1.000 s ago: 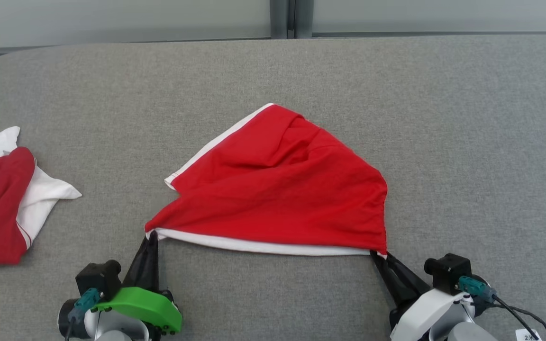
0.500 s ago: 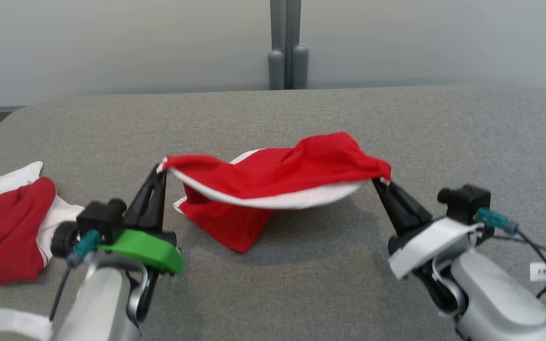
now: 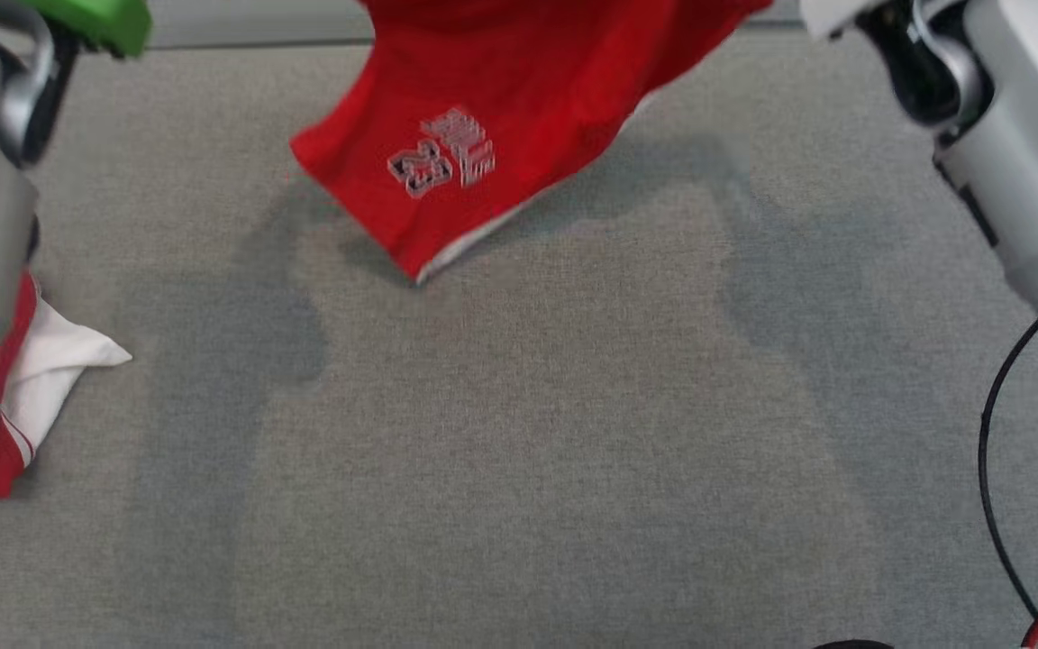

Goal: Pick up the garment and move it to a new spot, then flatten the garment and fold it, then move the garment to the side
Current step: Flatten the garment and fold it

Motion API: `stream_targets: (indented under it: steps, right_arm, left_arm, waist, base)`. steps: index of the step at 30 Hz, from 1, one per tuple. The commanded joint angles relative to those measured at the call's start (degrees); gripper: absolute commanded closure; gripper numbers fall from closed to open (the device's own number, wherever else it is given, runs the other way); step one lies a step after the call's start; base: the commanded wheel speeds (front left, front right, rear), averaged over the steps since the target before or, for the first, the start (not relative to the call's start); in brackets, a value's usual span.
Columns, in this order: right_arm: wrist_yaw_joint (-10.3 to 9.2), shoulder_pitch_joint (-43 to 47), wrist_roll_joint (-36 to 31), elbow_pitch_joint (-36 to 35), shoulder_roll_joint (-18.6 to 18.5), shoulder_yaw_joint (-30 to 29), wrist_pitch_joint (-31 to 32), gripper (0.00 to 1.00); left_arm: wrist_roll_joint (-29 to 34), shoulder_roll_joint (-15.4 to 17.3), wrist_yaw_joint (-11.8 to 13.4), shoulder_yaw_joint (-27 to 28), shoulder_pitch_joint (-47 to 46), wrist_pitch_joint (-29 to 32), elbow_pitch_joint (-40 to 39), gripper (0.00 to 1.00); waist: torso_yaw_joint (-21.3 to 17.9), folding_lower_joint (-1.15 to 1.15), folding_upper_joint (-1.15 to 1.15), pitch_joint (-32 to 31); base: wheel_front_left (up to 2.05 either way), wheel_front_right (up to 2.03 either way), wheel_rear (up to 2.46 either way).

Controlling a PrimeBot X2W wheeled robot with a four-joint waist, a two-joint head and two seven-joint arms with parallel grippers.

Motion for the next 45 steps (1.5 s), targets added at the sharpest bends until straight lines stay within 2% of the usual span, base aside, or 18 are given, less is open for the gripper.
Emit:
stream_targets:
  steps: [1, 3, 4, 7, 10, 14, 19, 27, 32, 37, 45]
  right_arm:
    - [-0.08, -1.9, -0.8, 1.1, 0.1, -0.1, -0.7, 1.00]
    - [-0.08, -8.1, -3.3, 4.2, 0.8, -0.4, -1.9, 1.00]
    - [-0.08, -13.0, -5.8, 7.2, 1.5, -1.9, -2.7, 1.00]
    - [-0.08, -18.5, -10.0, 8.5, 2.1, -6.1, -2.9, 1.00]
    - [-0.08, -16.9, -13.4, 8.0, 2.8, -9.3, -2.9, 1.00]
    - [-0.07, -10.8, -13.8, 8.1, 2.4, -7.0, -2.9, 1.00]
    - [-0.08, 2.3, -6.1, 7.9, 0.2, 2.6, -2.9, 1.00]
    - [-0.09, 20.2, 12.7, 1.4, -9.8, 21.1, 0.0, 1.00]
    - [-0.11, 25.9, 20.7, -1.7, -14.2, 27.2, -0.7, 1.00]
    - [-0.11, 29.5, 23.6, -1.8, -14.9, 30.6, -1.9, 1.00]
    - [-0.11, 40.0, 28.0, -2.9, -13.6, 34.8, -2.5, 1.00]
  left_arm:
    - [0.8, 0.2, -0.1, 0.1, -2.2, -0.4, 0.6, 1.00]
    - [3.0, 0.3, 0.6, 0.1, -7.9, -1.1, 2.3, 1.00]
    - [4.7, 0.1, 2.2, 0.8, -12.5, -1.4, 3.6, 1.00]
    - [6.2, -1.3, 3.6, 2.6, -17.0, -1.4, 0.4, 1.00]
    - [6.8, -2.5, 3.0, 3.7, -14.7, -1.3, -1.5, 1.00]
    - [5.7, -4.4, 1.9, 5.6, -7.7, -1.4, -2.2, 1.00]
    - [3.2, -7.7, 0.7, 8.6, 7.3, -1.4, -1.3, 1.00]
    - [0.6, -11.8, 0.0, 12.5, 29.2, -1.4, 2.4, 1.00]
    - [-0.2, -12.6, 0.0, 14.0, 37.9, -1.4, 2.9, 1.00]
    - [-0.4, -13.4, 0.0, 14.4, 43.7, -1.3, 3.8, 1.00]
    - [-0.8, -14.8, 0.0, 15.1, 53.9, -1.3, 3.9, 1.00]
  waist:
    - [-0.1, 0.00, 0.00, 9.0]
    - [0.1, 0.00, 0.00, 10.6]
    - [0.4, 0.00, 0.00, 11.4]
    - [1.2, 0.00, 0.00, 13.2]
    - [2.1, 0.00, 0.00, 14.4]
    - [2.3, 0.00, 0.00, 15.5]
    - [2.0, 0.00, 0.00, 15.2]
    - [1.3, 0.00, 0.00, 10.4]
    - [1.3, 0.00, 0.00, 5.9]
    - [1.9, 0.00, 0.00, 1.6]
    - [3.2, 0.00, 0.00, -7.7]
  base:
    - [0.00, 0.00, 0.00]
    - [0.00, 0.00, 0.00]
    - [0.00, 0.00, 0.00]
    - [0.00, 0.00, 0.00]
    - [0.00, 0.00, 0.00]
    - [0.00, 0.00, 0.00]
    - [0.00, 0.00, 0.00]
    - [0.00, 0.00, 0.00]
    - [0.00, 0.00, 0.00]
    - [0.00, 0.00, 0.00]
    - [0.00, 0.00, 0.00]
